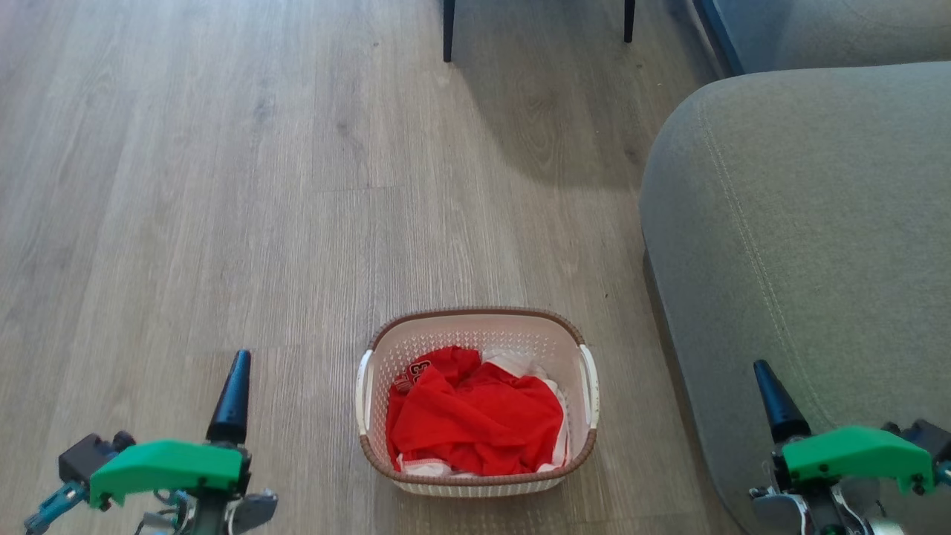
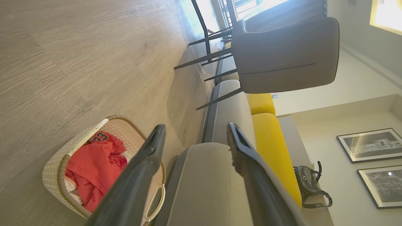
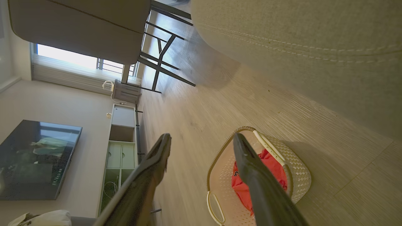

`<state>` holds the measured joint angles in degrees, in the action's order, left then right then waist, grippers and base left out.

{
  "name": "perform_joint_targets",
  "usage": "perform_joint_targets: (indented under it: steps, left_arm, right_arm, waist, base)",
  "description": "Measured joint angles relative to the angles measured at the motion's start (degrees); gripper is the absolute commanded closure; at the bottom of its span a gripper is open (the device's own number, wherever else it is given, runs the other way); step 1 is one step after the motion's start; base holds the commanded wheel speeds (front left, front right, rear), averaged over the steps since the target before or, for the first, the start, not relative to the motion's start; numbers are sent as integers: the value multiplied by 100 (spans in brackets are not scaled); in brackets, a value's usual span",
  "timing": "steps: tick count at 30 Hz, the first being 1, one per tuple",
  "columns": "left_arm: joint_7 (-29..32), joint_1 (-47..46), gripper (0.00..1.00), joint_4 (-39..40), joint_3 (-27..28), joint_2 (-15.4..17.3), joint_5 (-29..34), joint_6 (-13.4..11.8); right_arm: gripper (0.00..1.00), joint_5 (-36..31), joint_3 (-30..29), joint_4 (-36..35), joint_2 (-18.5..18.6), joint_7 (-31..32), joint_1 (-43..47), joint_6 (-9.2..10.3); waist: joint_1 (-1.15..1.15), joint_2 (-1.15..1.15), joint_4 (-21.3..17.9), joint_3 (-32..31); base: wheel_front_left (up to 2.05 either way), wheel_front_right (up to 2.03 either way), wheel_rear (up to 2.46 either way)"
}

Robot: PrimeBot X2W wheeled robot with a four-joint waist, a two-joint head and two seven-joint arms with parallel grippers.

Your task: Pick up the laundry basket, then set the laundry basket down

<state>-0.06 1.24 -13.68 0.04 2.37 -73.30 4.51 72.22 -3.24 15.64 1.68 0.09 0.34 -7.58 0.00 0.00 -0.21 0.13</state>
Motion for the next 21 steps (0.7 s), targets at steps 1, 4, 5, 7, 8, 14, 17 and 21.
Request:
perform_joint_targets:
  steps: [1, 4, 5, 7, 8, 14, 17, 21]
  left_arm:
    - [-22, 0, 0, 10, -14, 0, 94, -1]
    - [-62, 0, 0, 76, -93, 0, 398, -35]
    - [-81, 0, 0, 99, -119, 0, 500, -51]
    - [-104, -1, 0, 153, -133, 0, 701, -52]
    - [-127, -1, 0, 167, -141, 0, 818, -53]
    - [-212, 0, 0, 226, -201, 0, 1481, -101]
    - [-261, 1, 0, 256, -241, 0, 1797, -110]
    - [-319, 3, 0, 313, -275, 1, 2184, -155]
  right_arm:
    - [0, -97, 9, -19, 0, -22, 0, 0]
    - [0, -350, 52, -82, 0, -77, -1, 0]
    - [0, -431, 68, -105, 0, -78, -1, 0]
    - [0, -590, 109, -151, 0, -97, -2, 0]
    - [0, -671, 125, -167, 0, -135, -3, 0]
    - [0, -1114, 205, -233, 1, -243, -9, 0]
    - [0, -1344, 267, -265, 2, -275, -11, 0]
    - [0, -1666, 349, -268, 2, -330, -12, 0]
  waist:
    - [0, 0, 0, 1]
    - [0, 0, -2, 4]
    - [0, 0, -2, 4]
    - [0, 0, -4, 6]
    - [0, 0, -5, 7]
    - [0, 0, -14, 13]
    - [0, 0, -20, 17]
    - [0, 0, -29, 22]
  base:
    - [0, 0, 0]
    - [0, 0, 0]
    - [0, 0, 0]
    - [0, 0, 0]
    - [0, 0, 0]
    - [0, 0, 0]
    - [0, 0, 0]
    - [0, 0, 0]
